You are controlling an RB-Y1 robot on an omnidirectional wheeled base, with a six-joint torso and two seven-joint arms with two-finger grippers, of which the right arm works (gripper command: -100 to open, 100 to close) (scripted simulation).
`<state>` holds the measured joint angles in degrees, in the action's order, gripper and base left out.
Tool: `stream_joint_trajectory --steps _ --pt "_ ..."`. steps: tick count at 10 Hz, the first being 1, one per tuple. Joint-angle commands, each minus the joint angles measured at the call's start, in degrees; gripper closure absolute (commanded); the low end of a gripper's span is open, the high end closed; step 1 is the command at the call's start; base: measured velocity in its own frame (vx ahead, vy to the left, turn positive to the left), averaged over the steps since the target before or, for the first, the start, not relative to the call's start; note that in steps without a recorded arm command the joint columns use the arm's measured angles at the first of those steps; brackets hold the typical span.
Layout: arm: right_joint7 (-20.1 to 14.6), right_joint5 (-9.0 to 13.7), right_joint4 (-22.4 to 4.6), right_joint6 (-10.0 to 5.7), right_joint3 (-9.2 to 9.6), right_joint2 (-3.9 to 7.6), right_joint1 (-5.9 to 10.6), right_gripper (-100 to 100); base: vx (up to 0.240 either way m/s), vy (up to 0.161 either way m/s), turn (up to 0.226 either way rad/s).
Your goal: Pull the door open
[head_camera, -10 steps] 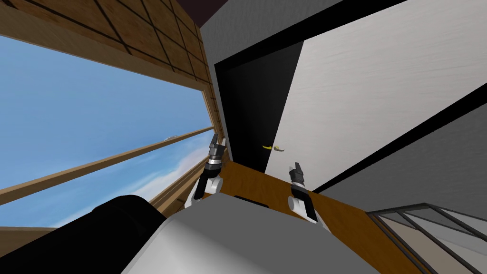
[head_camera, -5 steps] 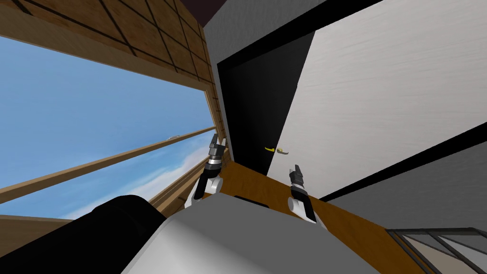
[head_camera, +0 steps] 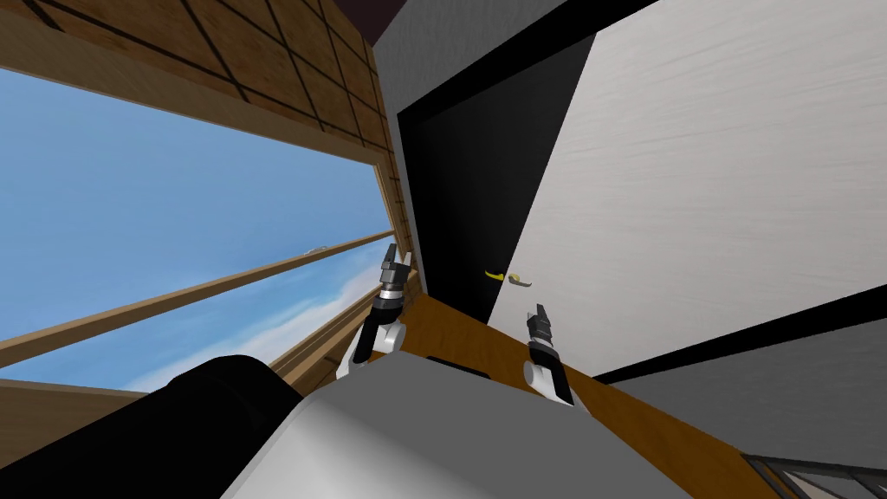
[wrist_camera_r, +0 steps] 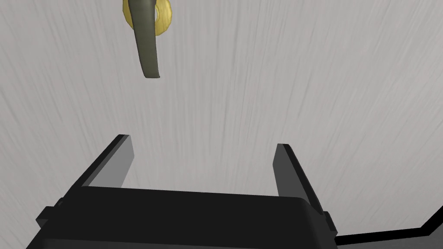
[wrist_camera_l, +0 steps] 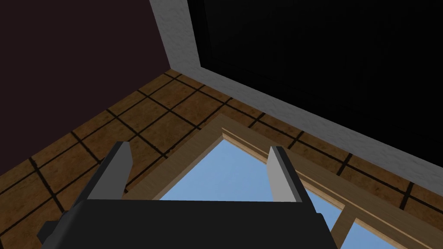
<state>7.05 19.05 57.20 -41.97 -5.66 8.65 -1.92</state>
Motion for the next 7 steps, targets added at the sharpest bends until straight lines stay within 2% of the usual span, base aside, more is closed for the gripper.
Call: stream_joint_trajectory --steps 1,7 --pt "-0.2 0.6 -2.7 -0.67 -0.08 0.32 0.55 -100 0.087 -0.044 0.111" --pt "-0.3 2.4 -10.9 -2.23 -0.51 0.78 3.13 -100 0.072 -0.043 0.092"
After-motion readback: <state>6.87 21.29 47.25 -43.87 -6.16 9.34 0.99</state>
